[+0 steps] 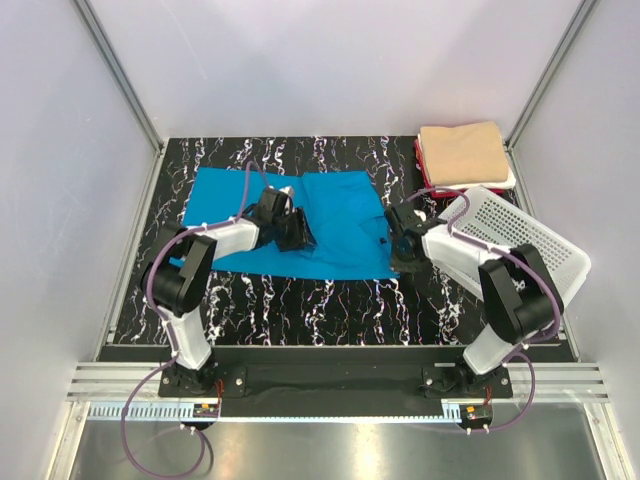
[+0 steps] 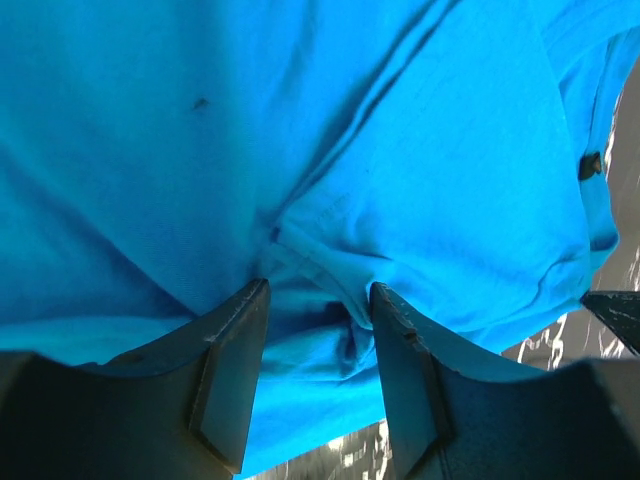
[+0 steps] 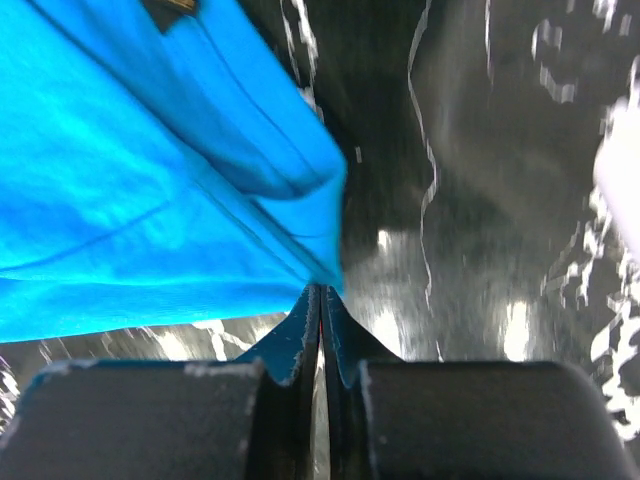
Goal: Fold and stack the t-shirts
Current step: Fold the tshirt
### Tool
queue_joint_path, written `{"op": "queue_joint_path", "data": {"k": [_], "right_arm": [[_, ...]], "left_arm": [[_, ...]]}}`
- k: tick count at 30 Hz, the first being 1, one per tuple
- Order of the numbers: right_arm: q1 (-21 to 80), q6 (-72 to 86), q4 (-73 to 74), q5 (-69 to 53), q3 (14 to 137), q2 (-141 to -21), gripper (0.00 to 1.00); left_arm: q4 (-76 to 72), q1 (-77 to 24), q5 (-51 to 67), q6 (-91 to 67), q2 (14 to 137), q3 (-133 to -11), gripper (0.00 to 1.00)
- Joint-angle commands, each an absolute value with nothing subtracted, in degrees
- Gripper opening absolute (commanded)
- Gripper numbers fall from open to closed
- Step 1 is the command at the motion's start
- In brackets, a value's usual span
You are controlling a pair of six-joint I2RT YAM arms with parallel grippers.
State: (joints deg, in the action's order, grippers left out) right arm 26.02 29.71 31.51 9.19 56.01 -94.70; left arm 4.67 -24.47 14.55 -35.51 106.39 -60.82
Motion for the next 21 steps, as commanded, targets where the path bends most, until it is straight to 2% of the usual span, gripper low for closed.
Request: {"op": "queue_joint_path", "data": {"k": [1, 4, 6, 11, 15, 21], "right_arm": [[27.1, 31.4, 33.4, 10.5, 53.2, -90.5, 0.06], [27.1, 31.8, 34.2, 9.8, 53.7, -87.8, 0.14], [27.0, 31.7, 35.3, 9.4, 55.3, -86.4, 0.16], [26.4, 29.6, 38.0, 7.9, 67.6, -85.5, 0.26], [25.2, 24.6, 37.0, 7.0, 79.3, -92.8, 0.3], [24.2, 21.9, 36.7, 3.5, 99.6, -113.3, 0.26]], "left_arm": [[6.1, -25.7, 13.1, -36.8, 102.1, -57.1, 0.52], [9.1, -25.3, 12.8, -36.7, 99.7, -58.0, 0.54], [12.7, -24.3, 11.9, -34.6, 98.9, -63.2, 0.56], [21.3, -18.5, 10.8, -30.9, 98.0, -76.4, 0.57], [24.3, -8.6, 13.0, -28.2, 101.4, -83.9, 0.57], [27.9, 1.7, 14.1, -25.9, 113.6, -92.4, 0.57]]}}
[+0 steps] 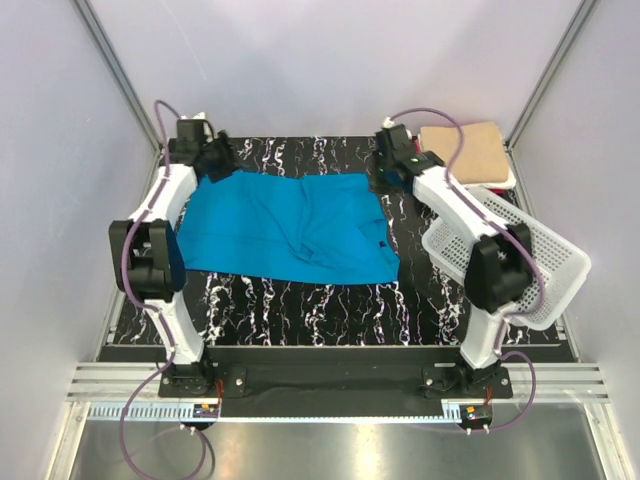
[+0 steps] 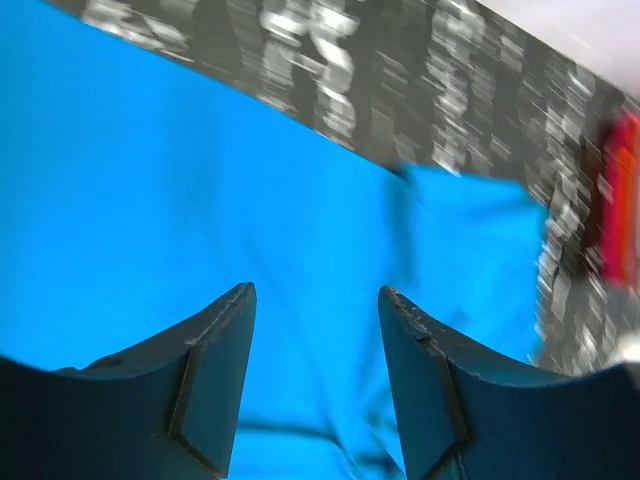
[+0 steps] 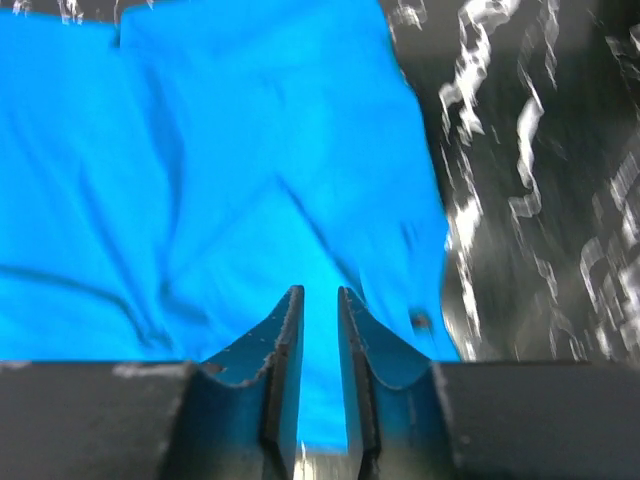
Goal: Fold and stack the t-shirts
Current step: Fold the tshirt
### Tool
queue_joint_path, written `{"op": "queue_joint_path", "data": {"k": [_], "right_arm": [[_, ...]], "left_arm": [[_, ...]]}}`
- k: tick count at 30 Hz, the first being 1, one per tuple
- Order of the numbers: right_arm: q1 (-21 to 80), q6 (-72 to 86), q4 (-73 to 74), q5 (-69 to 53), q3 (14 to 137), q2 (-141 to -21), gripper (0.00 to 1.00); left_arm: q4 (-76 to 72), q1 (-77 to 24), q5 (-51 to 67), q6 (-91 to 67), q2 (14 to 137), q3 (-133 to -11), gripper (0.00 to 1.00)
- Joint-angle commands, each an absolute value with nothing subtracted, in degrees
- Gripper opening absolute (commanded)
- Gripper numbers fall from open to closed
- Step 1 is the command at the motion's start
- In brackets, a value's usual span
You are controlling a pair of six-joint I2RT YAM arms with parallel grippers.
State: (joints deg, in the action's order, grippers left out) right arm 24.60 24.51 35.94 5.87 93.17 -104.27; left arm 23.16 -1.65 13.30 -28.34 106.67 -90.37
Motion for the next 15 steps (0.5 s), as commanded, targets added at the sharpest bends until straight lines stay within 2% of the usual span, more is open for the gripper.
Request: {"op": "queue_joint_path", "data": {"k": [1, 7, 15], "right_arm": [[24.1, 22.0, 36.7, 3.2, 101.5, -115.6, 0.25], [23.0, 21.3, 36.5, 2.6, 112.0, -128.6, 0.23], [18.2, 23.7, 36.9, 3.8, 111.4, -134.1, 0.22]], "left_arm": [[27.9, 2.7, 14.2, -26.0, 115.0, -94.0, 0.57], [28.4, 8.1, 15.2, -27.8, 123.9, -99.0, 0.56], [31.1, 10.1, 6.2, -28.4, 126.9, -98.4, 0.55]]}}
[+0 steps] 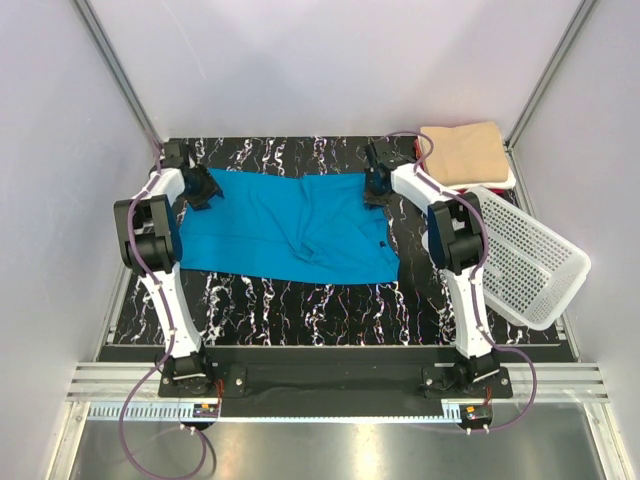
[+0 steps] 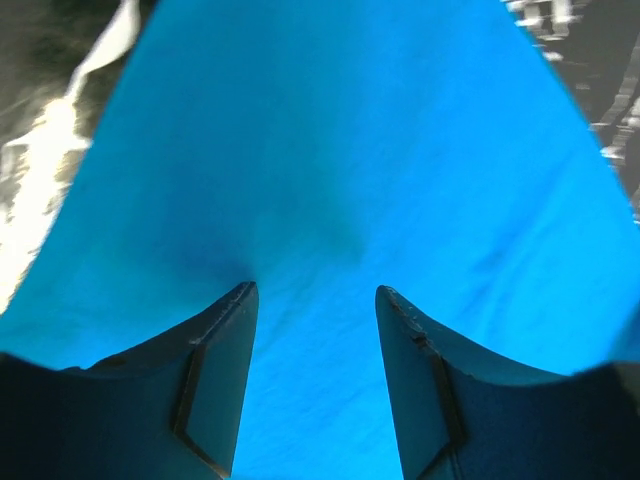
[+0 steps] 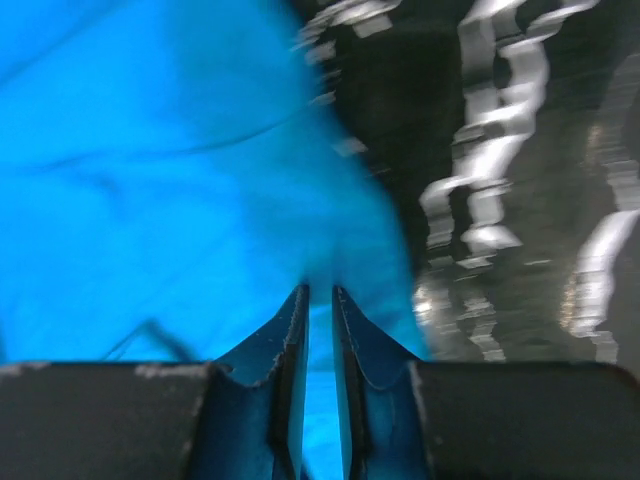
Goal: Fold and stack the t-shirts
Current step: Fold the tshirt
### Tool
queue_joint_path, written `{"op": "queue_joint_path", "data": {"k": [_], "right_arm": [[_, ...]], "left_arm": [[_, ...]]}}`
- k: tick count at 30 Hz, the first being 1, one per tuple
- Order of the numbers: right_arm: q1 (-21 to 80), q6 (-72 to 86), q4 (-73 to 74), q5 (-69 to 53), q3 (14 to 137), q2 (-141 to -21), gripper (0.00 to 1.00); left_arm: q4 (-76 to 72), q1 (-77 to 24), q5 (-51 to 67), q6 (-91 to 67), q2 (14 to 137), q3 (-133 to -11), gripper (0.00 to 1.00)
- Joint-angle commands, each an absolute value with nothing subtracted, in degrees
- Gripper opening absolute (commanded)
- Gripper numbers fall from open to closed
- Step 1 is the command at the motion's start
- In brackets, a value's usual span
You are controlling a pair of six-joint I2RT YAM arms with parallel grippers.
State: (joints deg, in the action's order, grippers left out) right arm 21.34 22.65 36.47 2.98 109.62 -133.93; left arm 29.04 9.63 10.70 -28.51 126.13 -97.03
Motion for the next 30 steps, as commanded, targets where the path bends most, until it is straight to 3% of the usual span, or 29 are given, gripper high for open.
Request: {"op": "queue_joint_path", "data": {"k": [1, 15, 21, 30], "right_arm": [[17.6, 24.1, 37.1, 4.6, 110.5, -134.0, 0.21], [16.3, 24.5, 37.2, 3.3, 109.1, -131.8, 0.21], [15.8, 21.0, 37.3, -2.8, 118.4, -131.5, 0.32], [11.9, 18.9, 38.1, -15.1, 133.2, -140.2, 0.55]], "left_arm": [[31.4, 10.4, 4.6, -28.6, 127.0, -97.4, 0.55], [30.8, 10.9, -2.0, -32.7, 121.3, -93.2, 0.53], [30.1, 10.7, 8.6, -31.8, 120.1, -100.2, 0.56], [30.8, 12.0, 12.0, -32.3, 129.1, -114.9, 0.6]]}}
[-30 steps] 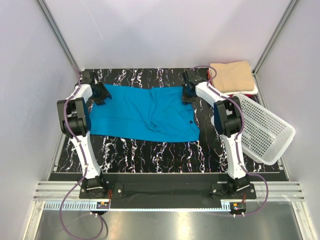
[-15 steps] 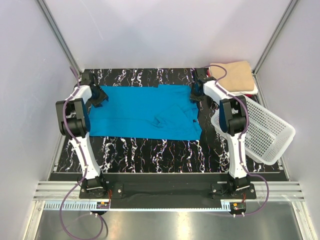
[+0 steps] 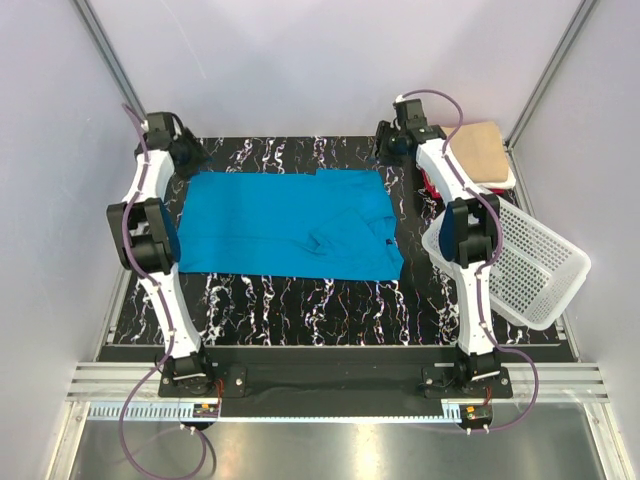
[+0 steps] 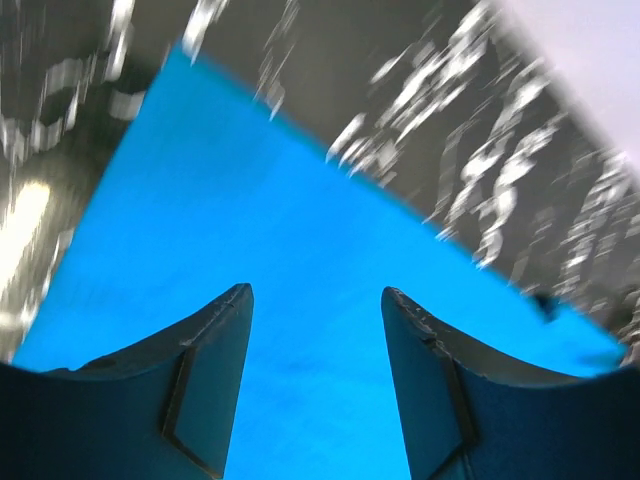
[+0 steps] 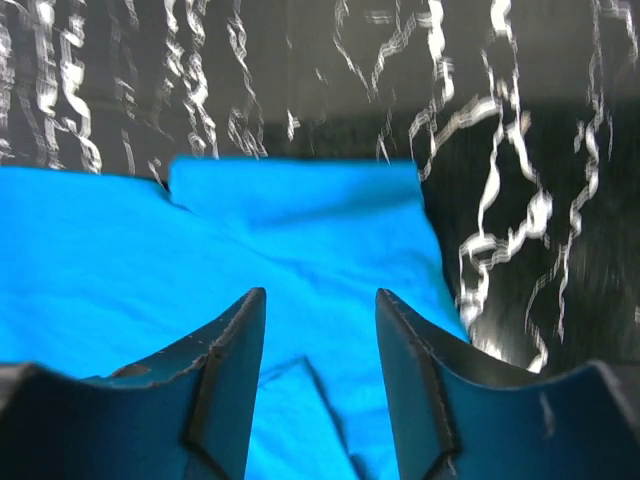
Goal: Fold and stack the t-shirts
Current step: Fold the tshirt
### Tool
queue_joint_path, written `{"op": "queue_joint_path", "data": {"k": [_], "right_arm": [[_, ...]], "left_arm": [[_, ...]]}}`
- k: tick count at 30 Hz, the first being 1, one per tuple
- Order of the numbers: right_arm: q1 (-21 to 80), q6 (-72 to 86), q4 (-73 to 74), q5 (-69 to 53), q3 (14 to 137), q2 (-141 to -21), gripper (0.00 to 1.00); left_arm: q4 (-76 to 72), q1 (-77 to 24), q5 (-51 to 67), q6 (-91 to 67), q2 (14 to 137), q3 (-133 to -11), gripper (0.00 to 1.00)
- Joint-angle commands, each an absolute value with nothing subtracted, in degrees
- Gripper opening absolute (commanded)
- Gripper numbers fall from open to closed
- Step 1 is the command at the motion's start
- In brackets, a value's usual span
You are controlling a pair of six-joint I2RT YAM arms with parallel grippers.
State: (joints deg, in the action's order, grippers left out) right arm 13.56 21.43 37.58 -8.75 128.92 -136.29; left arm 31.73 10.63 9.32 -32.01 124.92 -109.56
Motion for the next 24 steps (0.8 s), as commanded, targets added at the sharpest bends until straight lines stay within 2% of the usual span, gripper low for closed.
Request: {"op": "queue_joint_path", "data": {"k": [1, 8, 15, 24], "right_arm": [[11.4, 18.5, 38.0, -16.8, 134.2, -140.9, 0.56], [8.9, 18.9, 38.8, -19.4, 140.9, -145.9, 0.59], [7.6, 20.2, 39.0, -24.1, 144.8, -151.2, 0.61], [7.4, 21.6, 39.2, -24.3, 147.4, -155.7, 0.61]], "left_arm": [[30.7, 12.3, 11.9, -32.6, 130.2, -116.1, 0.6], [30.0, 14.1, 9.0, -35.0, 140.6, -127.6, 0.58], [27.1, 15.6, 6.2, -36.5, 143.3, -128.6, 0.58], [25.0, 15.6, 7.0, -37.6, 147.2, -127.5, 0.57]]}}
